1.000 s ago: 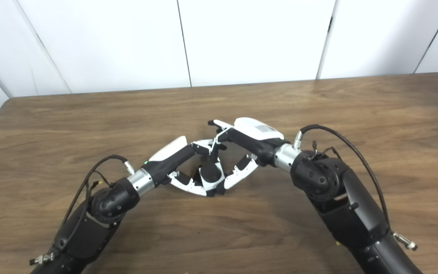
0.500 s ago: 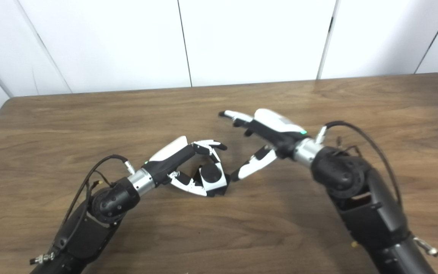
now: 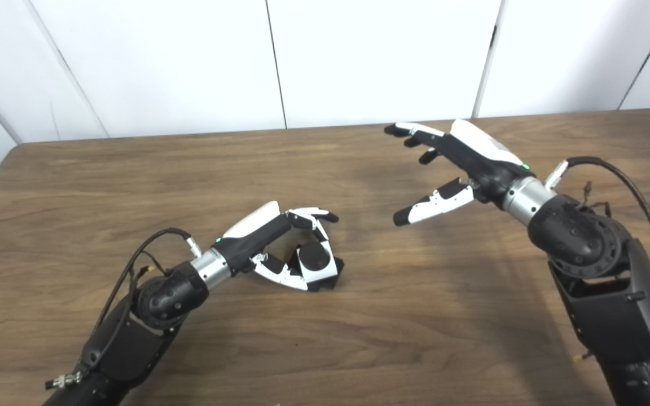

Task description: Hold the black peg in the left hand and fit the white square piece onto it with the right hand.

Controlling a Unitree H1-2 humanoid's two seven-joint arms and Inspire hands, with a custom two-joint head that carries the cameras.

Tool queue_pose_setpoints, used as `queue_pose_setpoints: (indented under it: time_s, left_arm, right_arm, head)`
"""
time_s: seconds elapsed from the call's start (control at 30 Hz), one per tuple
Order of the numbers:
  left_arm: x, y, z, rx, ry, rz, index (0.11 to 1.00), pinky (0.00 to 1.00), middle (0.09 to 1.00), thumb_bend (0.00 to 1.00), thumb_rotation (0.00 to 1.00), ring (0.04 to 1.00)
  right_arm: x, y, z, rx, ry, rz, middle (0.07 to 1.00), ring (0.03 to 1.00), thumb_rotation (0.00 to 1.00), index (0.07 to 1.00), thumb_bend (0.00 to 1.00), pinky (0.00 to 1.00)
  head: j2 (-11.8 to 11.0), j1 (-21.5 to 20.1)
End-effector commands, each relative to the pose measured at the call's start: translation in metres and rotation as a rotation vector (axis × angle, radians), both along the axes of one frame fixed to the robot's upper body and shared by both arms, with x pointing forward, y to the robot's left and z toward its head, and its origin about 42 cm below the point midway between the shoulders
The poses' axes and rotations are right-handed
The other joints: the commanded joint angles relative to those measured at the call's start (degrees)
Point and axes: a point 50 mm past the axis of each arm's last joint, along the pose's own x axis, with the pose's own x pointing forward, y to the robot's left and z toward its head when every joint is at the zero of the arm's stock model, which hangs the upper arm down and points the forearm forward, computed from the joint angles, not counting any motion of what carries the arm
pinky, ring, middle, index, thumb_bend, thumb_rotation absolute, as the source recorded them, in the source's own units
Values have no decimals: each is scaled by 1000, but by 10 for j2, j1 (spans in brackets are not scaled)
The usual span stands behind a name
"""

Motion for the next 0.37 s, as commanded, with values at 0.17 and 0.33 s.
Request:
queue_pose_setpoints:
  time_s: [0.17,0.33]
  left_arm:
    - [-6,16,-28,107,109,6,491,820,865,518,83,913]
    - [-7,19,-31,115,70,60,492,787,863,518,82,886]
  right_arm:
    - [-9,6,7,95,-79,-39,934,872,348,926,988,720]
    - [-20,17,-18,169,-116,-109,907,863,333,930,897,730]
  head:
    - [-4,-8]
    - [-7,-12]
